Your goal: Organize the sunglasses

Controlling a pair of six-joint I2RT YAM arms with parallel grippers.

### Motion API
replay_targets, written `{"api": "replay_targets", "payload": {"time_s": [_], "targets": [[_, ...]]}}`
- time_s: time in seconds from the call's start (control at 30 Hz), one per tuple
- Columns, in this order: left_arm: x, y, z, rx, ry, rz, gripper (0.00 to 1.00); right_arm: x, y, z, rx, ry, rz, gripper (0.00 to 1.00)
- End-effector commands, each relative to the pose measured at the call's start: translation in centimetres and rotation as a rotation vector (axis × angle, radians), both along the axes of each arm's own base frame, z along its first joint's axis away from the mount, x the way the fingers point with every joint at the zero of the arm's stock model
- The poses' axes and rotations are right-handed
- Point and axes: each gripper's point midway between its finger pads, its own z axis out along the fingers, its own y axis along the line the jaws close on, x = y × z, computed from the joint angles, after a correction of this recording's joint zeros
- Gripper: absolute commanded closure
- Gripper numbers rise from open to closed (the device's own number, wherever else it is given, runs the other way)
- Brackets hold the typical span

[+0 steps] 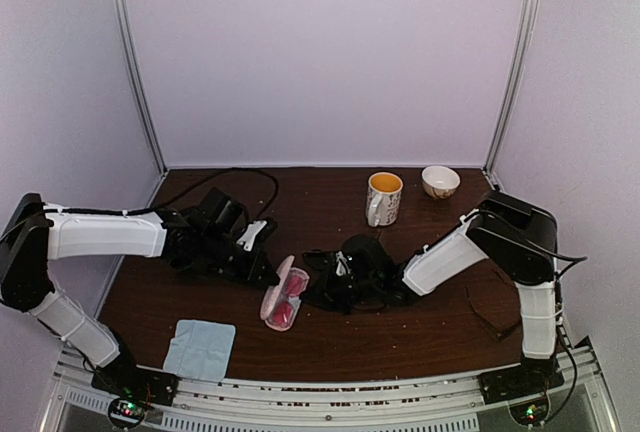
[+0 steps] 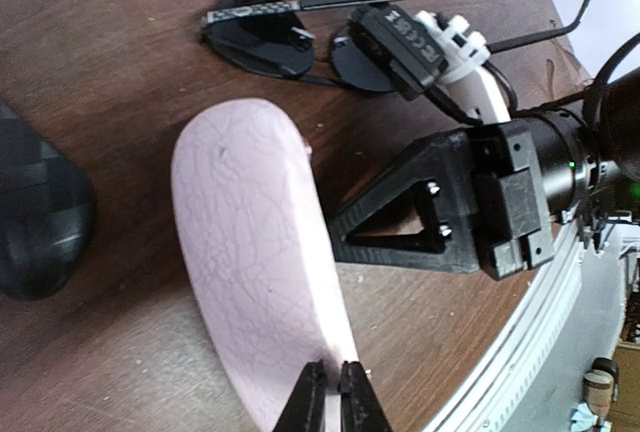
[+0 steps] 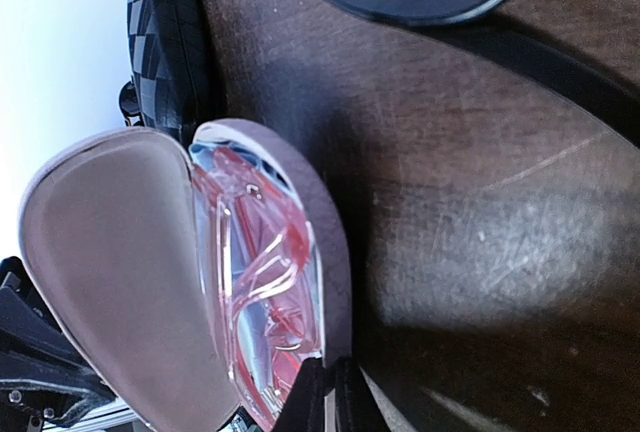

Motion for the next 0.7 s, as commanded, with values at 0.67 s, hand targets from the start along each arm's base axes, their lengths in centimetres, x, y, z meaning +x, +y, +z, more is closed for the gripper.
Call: {"api": "replay_targets", "payload": {"time_s": [0.67], "targets": [[-0.7,-2.7,-1.8,0.021,0.028,-0.065,0.84,0.0,1.1,0.7,0.032,-0.020,0.026,0.96]]}}
